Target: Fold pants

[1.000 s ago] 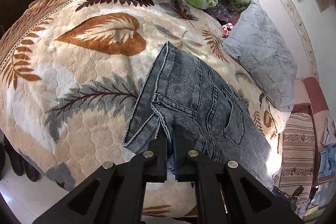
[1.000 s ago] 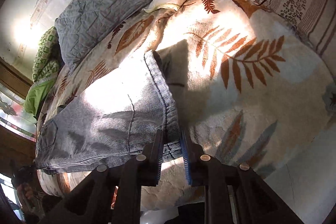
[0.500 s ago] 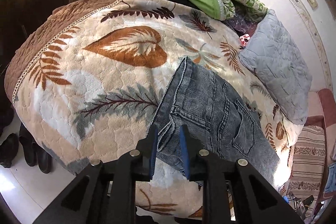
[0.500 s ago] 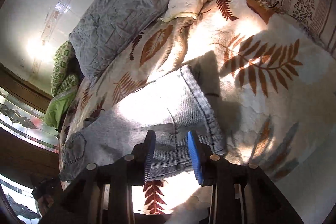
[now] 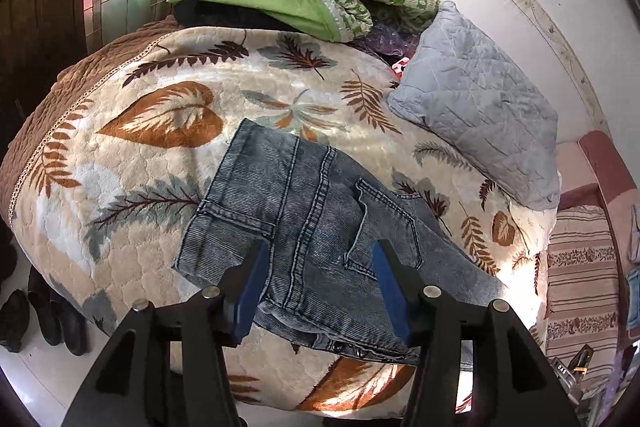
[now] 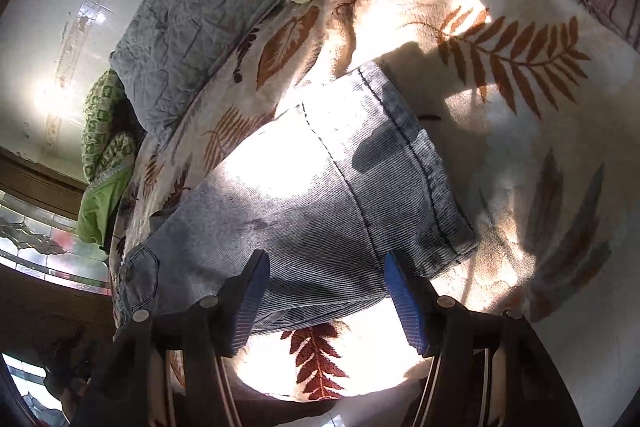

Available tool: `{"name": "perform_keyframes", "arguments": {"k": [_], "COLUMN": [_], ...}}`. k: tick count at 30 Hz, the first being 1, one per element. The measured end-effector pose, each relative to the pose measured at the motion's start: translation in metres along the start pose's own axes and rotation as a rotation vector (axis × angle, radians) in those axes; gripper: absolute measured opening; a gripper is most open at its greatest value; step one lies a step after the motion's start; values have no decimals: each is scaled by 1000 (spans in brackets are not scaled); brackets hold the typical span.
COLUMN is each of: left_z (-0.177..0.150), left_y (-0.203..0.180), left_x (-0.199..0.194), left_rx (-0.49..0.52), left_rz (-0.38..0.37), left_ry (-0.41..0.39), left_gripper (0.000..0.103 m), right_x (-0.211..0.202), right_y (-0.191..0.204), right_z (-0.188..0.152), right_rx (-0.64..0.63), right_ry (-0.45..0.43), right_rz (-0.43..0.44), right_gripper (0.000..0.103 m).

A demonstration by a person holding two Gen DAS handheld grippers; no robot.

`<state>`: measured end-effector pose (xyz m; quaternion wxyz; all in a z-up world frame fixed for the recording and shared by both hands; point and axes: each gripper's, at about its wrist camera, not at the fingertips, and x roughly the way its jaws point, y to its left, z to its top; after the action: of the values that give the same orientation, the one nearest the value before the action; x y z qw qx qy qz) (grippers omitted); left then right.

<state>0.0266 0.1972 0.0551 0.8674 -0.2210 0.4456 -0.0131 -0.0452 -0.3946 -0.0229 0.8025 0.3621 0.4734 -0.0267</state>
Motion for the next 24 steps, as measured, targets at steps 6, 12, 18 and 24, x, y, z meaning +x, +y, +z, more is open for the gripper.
{"name": "perform_keyframes", "arguments": {"k": [6,12,18,24], "left_z": [-17,-48,-56,-44], "left_y": [-31,-34,-40,-52], "left_x": [26,90,95,71], "left_rx": [215,375,427,394], "left_rz": [59,176,219,163], "left_ry": [-40,94,61,-8], "left_gripper": [59,65,68,68], "right_x": [31,26,53,54], "right_y": [6,13,41,40], "right_z": [-13,-10,-18,-25], "right_rx": [-69,-70,-162,-160], "right_ry": [100,104,155,150], "right_rz": [-36,-24,19,-7], "right_gripper": [63,63,67,67]}}
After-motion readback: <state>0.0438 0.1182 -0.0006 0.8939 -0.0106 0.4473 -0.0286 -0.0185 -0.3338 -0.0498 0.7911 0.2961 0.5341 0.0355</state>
